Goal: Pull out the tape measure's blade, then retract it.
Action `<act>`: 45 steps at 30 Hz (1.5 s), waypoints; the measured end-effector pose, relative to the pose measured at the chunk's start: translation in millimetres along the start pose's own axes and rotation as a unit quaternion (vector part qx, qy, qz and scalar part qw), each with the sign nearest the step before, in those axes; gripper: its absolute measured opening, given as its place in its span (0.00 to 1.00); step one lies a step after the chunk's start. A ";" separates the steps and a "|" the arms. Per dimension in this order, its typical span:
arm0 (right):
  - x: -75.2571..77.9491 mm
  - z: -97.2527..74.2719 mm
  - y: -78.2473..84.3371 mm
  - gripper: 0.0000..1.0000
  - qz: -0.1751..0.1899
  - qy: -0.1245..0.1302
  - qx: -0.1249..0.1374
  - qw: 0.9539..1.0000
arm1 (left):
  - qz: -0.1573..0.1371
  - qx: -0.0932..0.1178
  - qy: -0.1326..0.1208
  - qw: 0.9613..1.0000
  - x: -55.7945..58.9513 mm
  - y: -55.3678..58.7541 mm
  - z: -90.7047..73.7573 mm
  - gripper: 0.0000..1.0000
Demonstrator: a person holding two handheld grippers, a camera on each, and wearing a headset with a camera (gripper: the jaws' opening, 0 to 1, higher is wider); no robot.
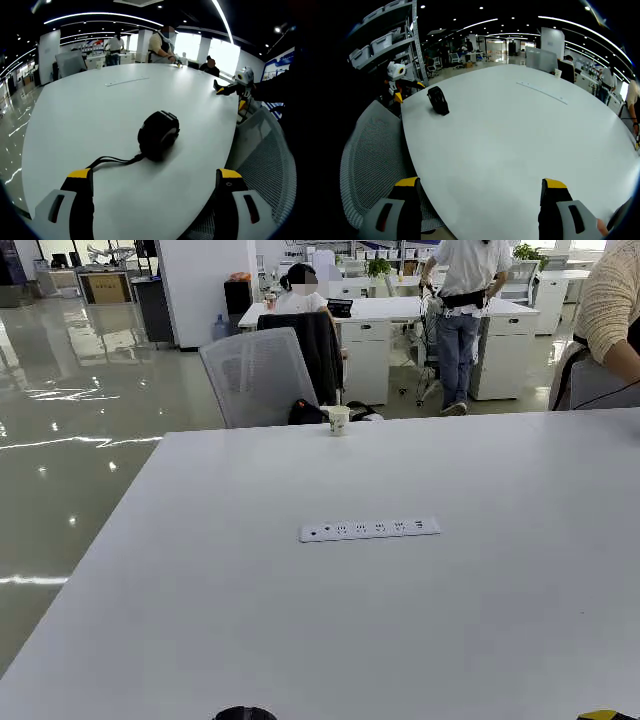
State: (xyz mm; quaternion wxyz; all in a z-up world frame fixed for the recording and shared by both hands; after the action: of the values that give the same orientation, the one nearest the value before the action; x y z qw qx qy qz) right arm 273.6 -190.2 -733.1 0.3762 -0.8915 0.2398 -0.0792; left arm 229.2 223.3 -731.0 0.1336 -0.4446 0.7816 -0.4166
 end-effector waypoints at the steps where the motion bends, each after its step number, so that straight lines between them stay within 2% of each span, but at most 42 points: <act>1: 0.2 -0.2 0.5 0.99 0.000 0.000 -0.001 1.000 | 0.000 0.000 0.000 1.000 -0.4 -0.3 0.0 0.99; 16: 1.5 -1.6 2.8 0.99 -0.005 -0.003 -0.008 1.000 | 0.000 -0.004 0.003 1.000 -2.2 -0.5 -0.3 0.99; 18: 2.5 -0.6 2.2 0.99 -0.008 0.001 -0.010 1.000 | 0.028 0.000 0.002 1.000 -2.4 -2.2 -0.2 0.99; 22: 3.5 0.7 -1.9 0.99 -0.019 0.002 -0.003 1.000 | 0.038 -0.007 0.004 0.999 -3.7 -3.3 1.3 0.99; 27: 3.1 3.6 -10.0 0.99 -0.029 -0.011 0.007 0.999 | 0.047 -0.018 0.008 0.999 -8.6 -6.0 4.2 0.99; 34: 3.6 9.4 -21.1 0.99 -0.050 -0.025 0.008 0.998 | 0.075 -0.034 0.023 0.996 -12.4 -14.3 9.4 0.99; 38: 4.7 14.2 -26.0 0.99 -0.051 -0.033 0.005 0.998 | 0.097 -0.038 0.035 0.994 -12.2 -25.5 13.1 0.99; 45: 2.1 19.7 -34.2 0.99 -0.061 -0.044 0.009 0.997 | 0.121 -0.048 0.046 0.990 -14.9 -38.6 20.9 0.99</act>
State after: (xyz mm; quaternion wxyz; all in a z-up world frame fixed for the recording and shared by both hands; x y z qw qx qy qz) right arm 294.4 -158.1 -722.9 0.3888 -0.9036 0.1678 -0.0646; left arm 272.3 214.3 -716.6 0.1256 -0.3329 0.8541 -0.3793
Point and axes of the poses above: the centre of the closed fingertips' face, and the gripper's own axes: z roughly forward along the fingers, x roughly to its right, y roughly out of its underside, the point moved 2 cm from there along -z, roughly backward along the fingers, and after that the axes turned 3 degrees about -z, right-handed, at the moved point
